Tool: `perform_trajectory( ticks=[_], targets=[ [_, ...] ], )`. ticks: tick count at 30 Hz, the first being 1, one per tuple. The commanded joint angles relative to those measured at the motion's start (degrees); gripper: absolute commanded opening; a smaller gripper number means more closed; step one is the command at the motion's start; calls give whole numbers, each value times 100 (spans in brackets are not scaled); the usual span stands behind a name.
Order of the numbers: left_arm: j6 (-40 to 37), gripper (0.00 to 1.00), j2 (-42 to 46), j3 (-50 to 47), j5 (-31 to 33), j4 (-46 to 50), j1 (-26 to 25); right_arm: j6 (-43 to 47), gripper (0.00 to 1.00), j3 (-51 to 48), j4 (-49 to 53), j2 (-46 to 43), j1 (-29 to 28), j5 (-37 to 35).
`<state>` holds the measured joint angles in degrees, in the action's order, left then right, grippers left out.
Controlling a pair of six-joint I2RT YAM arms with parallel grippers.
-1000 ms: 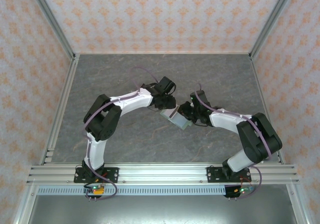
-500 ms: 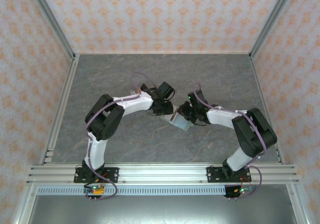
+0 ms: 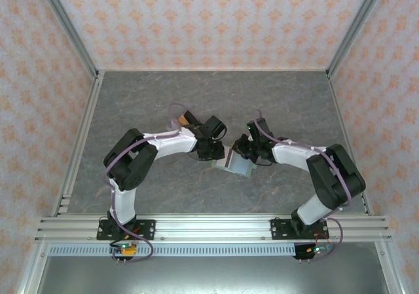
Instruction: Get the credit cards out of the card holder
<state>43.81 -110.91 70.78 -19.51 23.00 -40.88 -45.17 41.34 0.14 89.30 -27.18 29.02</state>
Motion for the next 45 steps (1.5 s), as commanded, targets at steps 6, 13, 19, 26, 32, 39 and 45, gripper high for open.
perform_trajectory(
  ticks=[6,13,19,26,32,39,45],
  targets=[
    [342,20,-135,-317,263,171,-38,53,16,-397,413,-413,-19,388],
    [443,19,-163,-312,289,140,-29,33,16,-447,199,-247,-233,552],
    [479,19,-181,-306,284,135,-31,17,16,-417,14,-35,-285,524],
    [482,18,-167,-316,267,139,-32,-80,17,-443,-322,75,-279,588],
    [497,18,-138,-353,249,117,-26,-63,17,-434,-492,105,-279,539],
    [627,18,-80,-469,22,-67,1,-79,16,-586,-985,-60,-270,640],
    [763,18,15,-615,-74,-254,95,-145,16,-741,-1214,-459,-253,654]
  ],
)
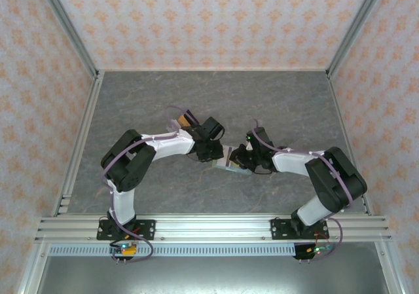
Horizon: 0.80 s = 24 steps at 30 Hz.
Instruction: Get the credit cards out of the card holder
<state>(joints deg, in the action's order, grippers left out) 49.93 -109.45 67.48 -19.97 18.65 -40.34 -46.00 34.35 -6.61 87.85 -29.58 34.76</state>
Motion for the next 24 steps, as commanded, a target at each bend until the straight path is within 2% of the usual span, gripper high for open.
perform_trajectory(
  ticks=[1,12,19,24],
  targets=[
    [164,18,-126,-314,-53,142,67,-54,16,-44,-518,-372,-17,75],
    [268,18,-118,-433,-192,-99,132,-32,16,36,-460,-239,-12,59],
    [273,18,-132,-429,-147,-36,140,209,16,98,240,-327,-12,-620],
    [287,18,-149,-420,-129,-20,149,265,17,98,295,-268,-12,-573]
  ],
)
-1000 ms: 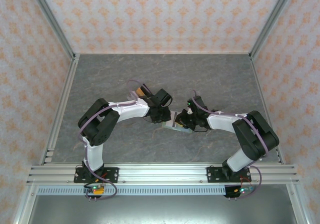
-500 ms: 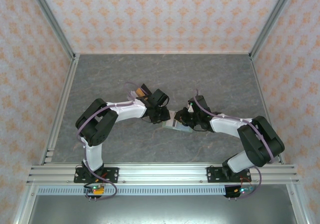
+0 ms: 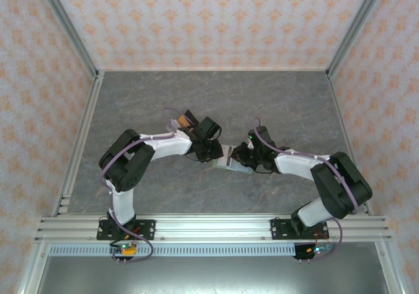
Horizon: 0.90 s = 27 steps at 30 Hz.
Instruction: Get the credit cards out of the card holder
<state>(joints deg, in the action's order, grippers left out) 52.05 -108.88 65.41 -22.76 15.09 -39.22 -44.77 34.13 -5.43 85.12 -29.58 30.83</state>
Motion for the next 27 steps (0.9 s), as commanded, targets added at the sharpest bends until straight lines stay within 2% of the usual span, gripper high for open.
perform_trajectory(
  ticks=[1,7,23,27],
  targets=[
    [86,18,-211,-213,164,338,39,145,17,121,145,39,-12,-149],
    [79,18,-216,-209,144,330,37,162,17,146,-88,214,-35,152],
    [68,18,-212,-249,130,310,37,64,16,59,-550,396,-39,406],
    [75,18,-195,-282,128,305,38,39,15,-109,-1027,332,-40,487]
  ],
)
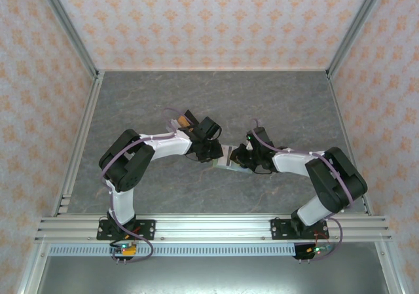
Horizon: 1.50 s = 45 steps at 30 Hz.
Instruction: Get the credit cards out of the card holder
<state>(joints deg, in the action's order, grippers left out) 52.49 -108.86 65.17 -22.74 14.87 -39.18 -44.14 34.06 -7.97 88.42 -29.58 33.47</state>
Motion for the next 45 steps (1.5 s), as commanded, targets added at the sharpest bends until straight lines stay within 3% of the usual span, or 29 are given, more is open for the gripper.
perform_trajectory(
  ticks=[1,5,25,31,45],
  targets=[
    [31,18,-193,-266,128,319,33,-13,15,-193,-1023,-34,-40,259],
    [83,18,-197,-334,106,252,59,163,15,-470,-1664,-227,-39,221],
    [64,18,-247,-366,-544,-255,59,365,12,-102,-1710,538,-56,274],
    [18,18,-130,-355,-336,-43,155,659,0,-71,-979,223,-24,-203],
    [-193,25,258,-248,-142,231,314,1180,0,-57,269,-640,381,-625]
  ],
)
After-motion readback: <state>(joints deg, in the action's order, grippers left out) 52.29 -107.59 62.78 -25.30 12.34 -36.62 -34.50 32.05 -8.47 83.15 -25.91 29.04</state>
